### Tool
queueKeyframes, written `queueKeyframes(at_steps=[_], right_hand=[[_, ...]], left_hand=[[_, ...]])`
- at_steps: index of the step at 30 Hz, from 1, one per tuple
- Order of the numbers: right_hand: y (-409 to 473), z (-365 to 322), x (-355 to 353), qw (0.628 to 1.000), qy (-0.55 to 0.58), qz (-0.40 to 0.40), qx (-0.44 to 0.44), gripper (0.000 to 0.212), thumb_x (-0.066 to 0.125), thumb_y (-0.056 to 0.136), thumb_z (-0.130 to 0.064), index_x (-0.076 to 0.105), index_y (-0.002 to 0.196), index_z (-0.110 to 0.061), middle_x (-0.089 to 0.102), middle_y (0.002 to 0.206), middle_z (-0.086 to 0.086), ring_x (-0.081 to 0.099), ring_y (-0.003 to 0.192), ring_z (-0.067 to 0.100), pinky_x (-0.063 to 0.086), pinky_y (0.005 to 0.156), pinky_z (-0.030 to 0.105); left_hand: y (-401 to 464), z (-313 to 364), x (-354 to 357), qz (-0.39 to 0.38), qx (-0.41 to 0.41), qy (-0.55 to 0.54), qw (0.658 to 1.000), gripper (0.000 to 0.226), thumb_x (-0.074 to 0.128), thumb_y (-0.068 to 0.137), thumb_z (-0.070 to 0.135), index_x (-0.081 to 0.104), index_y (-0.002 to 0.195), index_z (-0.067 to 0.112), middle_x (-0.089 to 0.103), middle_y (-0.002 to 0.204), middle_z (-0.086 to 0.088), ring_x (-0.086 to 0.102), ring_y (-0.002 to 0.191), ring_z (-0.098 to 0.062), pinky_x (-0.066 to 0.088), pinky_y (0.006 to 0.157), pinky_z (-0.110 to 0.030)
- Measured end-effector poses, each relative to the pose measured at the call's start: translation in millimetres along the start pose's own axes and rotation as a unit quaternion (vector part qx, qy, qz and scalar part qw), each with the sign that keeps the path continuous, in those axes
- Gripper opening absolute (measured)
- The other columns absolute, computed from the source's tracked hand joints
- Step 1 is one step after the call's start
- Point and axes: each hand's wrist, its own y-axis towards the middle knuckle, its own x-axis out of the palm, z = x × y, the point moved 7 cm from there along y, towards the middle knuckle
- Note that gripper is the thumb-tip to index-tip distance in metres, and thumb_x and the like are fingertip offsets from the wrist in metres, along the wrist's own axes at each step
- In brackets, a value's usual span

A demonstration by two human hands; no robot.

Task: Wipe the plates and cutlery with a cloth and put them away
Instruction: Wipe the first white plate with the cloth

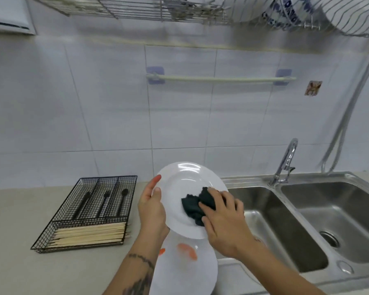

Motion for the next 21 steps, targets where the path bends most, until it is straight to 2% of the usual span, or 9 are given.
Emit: queueKeyframes(at_steps=[2, 4, 8, 11, 12, 14, 15, 18, 21], right_hand=[[8.4, 5.1, -16.4, 0.997, -0.031, 0.024, 0.06, 0.038, 0.04, 0.087, -0.041, 0.065, 0.114, -0.03, 0.041, 0.138, 0.004, 0.04, 0.12, 0.029, 0.03, 0.093, 0.044], [10.6, 4.0, -26.4, 0.996, -0.041, 0.016, 0.072, 0.039, 0.038, 0.091, -0.04, 0.062, 0.119, -0.029, 0.043, 0.133, 0.002, 0.042, 0.114, 0.027, 0.031, 0.094, 0.042], [-3.0, -41.5, -21.7, 0.983, 0.165, -0.087, -0.002, 0.048, 0.034, 0.101, -0.033, 0.033, 0.149, -0.034, 0.036, 0.143, -0.009, 0.04, 0.118, 0.019, 0.034, 0.104, 0.035], [-19.3, -67.4, -19.2, 0.971, 0.227, -0.067, -0.027, 0.054, 0.032, 0.098, -0.034, 0.024, 0.152, -0.037, 0.031, 0.147, -0.016, 0.034, 0.126, 0.011, 0.028, 0.107, 0.032], [-21.7, -65.7, -20.1, 0.974, 0.218, -0.059, -0.024, 0.053, 0.031, 0.098, -0.036, 0.025, 0.151, -0.038, 0.03, 0.147, -0.019, 0.032, 0.129, 0.009, 0.024, 0.107, 0.031], [-24.4, -56.2, -23.4, 0.984, 0.166, -0.059, -0.02, 0.052, 0.029, 0.097, -0.041, 0.029, 0.148, -0.04, 0.03, 0.148, -0.021, 0.029, 0.132, 0.005, 0.019, 0.107, 0.029], [-24.8, -51.1, -25.9, 0.988, 0.139, -0.061, -0.018, 0.053, 0.025, 0.095, -0.044, 0.031, 0.148, -0.04, 0.03, 0.149, -0.022, 0.028, 0.134, 0.004, 0.016, 0.107, 0.029], [-22.2, -30.1, -30.3, 0.995, 0.066, -0.078, 0.017, 0.067, 0.008, 0.088, -0.053, 0.026, 0.15, -0.039, 0.02, 0.159, -0.014, 0.015, 0.146, 0.007, 0.0, 0.117, 0.043], [-10.5, 3.7, -25.2, 0.992, -0.018, -0.091, 0.081, 0.077, 0.0, 0.084, -0.055, 0.007, 0.156, -0.03, -0.004, 0.165, -0.003, -0.009, 0.151, 0.017, -0.013, 0.116, 0.057]], left_hand=[[-1.0, 2.6, -1.5, -0.013, -0.009, -0.005, 1.0, 0.036, 0.041, 0.106, 0.011, 0.071, 0.111, 0.03, 0.068, 0.117, -0.006, 0.066, 0.104, -0.029, 0.058, 0.087, -0.049], [-1.0, 5.2, -2.9, -0.019, -0.012, -0.005, 1.0, 0.036, 0.041, 0.106, 0.011, 0.072, 0.109, 0.03, 0.068, 0.116, -0.006, 0.066, 0.104, -0.029, 0.057, 0.089, -0.051], [-6.3, 11.5, 5.4, -0.025, 0.029, 0.034, 0.999, 0.038, 0.044, 0.104, 0.011, 0.075, 0.099, 0.033, 0.067, 0.11, -0.002, 0.064, 0.1, -0.022, 0.056, 0.091, -0.044], [-5.8, 13.8, 6.9, -0.027, 0.039, 0.032, 0.998, 0.039, 0.045, 0.103, 0.009, 0.075, 0.095, 0.032, 0.067, 0.099, -0.005, 0.059, 0.082, -0.018, 0.054, 0.076, -0.037], [-3.2, 14.0, 5.0, -0.023, 0.036, 0.026, 0.999, 0.039, 0.045, 0.103, 0.01, 0.076, 0.096, 0.032, 0.067, 0.102, -0.004, 0.062, 0.087, -0.019, 0.056, 0.08, -0.038], [2.9, 14.1, 0.3, -0.016, 0.034, 0.02, 0.999, 0.039, 0.045, 0.103, 0.012, 0.076, 0.097, 0.034, 0.068, 0.117, -0.005, 0.064, 0.108, -0.027, 0.055, 0.095, -0.05], [3.7, 14.9, -1.2, -0.014, 0.03, 0.022, 0.999, 0.039, 0.045, 0.102, 0.013, 0.076, 0.097, 0.035, 0.067, 0.12, -0.008, 0.063, 0.113, -0.031, 0.053, 0.097, -0.054], [2.2, 15.6, -1.3, -0.016, 0.015, 0.017, 1.0, 0.039, 0.045, 0.104, 0.012, 0.077, 0.096, 0.034, 0.068, 0.119, -0.011, 0.066, 0.109, -0.033, 0.056, 0.092, -0.056], [-4.6, 15.4, 5.0, -0.047, 0.001, 0.031, 0.998, 0.036, 0.045, 0.105, 0.012, 0.076, 0.1, 0.031, 0.07, 0.107, -0.006, 0.067, 0.09, -0.025, 0.061, 0.08, -0.046]])
